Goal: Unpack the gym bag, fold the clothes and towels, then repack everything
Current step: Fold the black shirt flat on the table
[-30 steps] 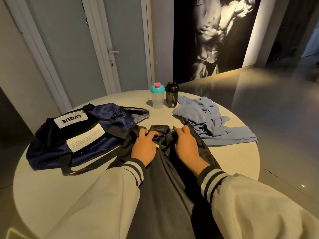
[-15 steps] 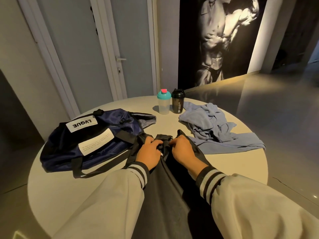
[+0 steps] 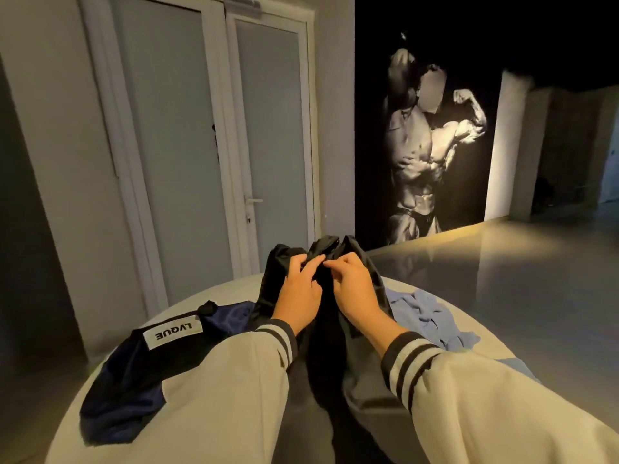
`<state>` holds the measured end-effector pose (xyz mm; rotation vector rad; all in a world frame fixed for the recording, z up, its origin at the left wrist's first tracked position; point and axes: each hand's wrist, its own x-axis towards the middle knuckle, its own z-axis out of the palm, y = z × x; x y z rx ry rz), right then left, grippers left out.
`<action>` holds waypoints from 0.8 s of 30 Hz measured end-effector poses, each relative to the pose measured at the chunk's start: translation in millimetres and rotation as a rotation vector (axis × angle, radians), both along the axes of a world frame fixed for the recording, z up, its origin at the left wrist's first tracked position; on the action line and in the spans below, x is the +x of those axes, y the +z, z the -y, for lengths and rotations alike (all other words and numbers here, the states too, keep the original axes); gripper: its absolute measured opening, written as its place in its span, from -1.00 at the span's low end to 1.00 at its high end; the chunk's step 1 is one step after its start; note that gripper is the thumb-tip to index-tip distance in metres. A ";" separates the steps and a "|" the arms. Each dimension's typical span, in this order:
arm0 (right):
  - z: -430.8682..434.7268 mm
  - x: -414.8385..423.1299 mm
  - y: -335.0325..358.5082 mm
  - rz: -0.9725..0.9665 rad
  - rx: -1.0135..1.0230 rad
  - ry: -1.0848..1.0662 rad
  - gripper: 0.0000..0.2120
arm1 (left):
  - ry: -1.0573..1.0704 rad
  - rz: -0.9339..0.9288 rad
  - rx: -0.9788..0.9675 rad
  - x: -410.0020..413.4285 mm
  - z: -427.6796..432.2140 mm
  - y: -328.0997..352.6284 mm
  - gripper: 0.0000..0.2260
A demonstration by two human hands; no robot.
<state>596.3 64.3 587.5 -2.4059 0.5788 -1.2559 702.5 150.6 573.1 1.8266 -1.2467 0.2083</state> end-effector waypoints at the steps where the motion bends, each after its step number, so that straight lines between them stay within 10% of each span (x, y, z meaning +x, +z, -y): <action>1: -3.0 -4.7 -2.5 -0.013 0.014 -0.007 -0.69 | -0.012 -0.006 0.009 -1.6 -4.9 -3.1 -0.52; 24: -132.8 -187.8 -193.1 -0.262 0.530 -0.158 -0.84 | 0.040 -0.119 0.456 -99.4 -208.6 -210.2 -0.82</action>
